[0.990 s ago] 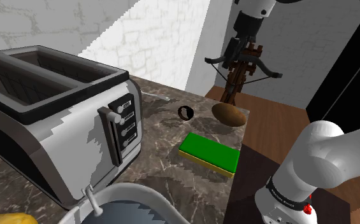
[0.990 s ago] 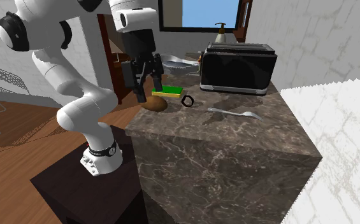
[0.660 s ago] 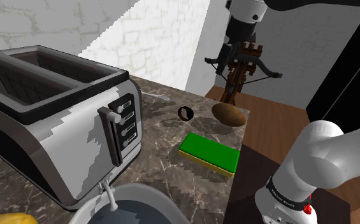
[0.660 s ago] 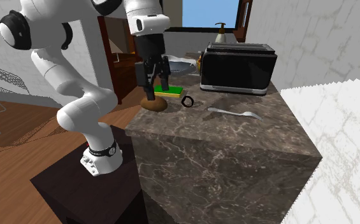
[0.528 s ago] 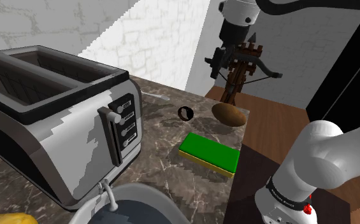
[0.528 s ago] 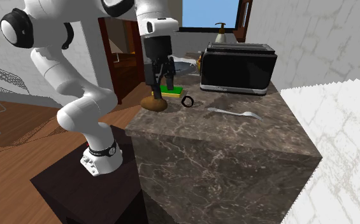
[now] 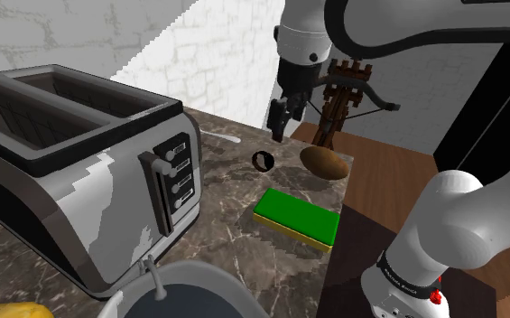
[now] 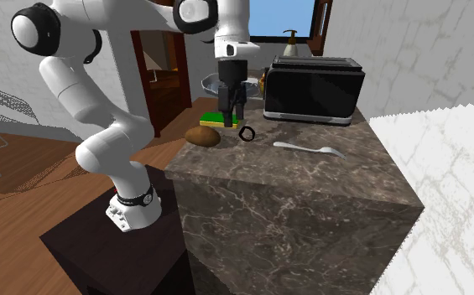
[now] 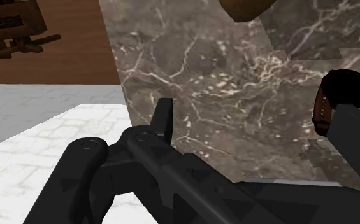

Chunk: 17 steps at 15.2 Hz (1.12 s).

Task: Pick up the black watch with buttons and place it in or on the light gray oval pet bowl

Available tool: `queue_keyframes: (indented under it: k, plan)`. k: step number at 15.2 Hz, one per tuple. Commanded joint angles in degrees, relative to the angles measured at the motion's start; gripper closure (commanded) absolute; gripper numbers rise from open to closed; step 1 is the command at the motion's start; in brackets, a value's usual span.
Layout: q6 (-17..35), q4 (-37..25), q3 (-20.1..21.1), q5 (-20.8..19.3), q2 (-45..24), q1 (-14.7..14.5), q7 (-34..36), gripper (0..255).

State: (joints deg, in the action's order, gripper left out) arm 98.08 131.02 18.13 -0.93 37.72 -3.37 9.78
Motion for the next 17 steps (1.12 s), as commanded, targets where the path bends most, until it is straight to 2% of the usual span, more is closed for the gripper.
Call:
queue_keyframes:
  k: [1, 5, 12, 17]
  plan:
    - [-0.02, -1.15, 3.1, 0.27, -2.46, -0.25, 3.15, 0]
    - [0.04, -3.59, 8.97, 0.29, -7.68, -0.54, 9.13, 0]
    - [5.4, 1.93, 8.87, 0.3, -7.51, -0.57, 9.1, 0]
    - [5.85, 2.36, 8.87, 0.3, -7.53, -0.56, 9.11, 0]
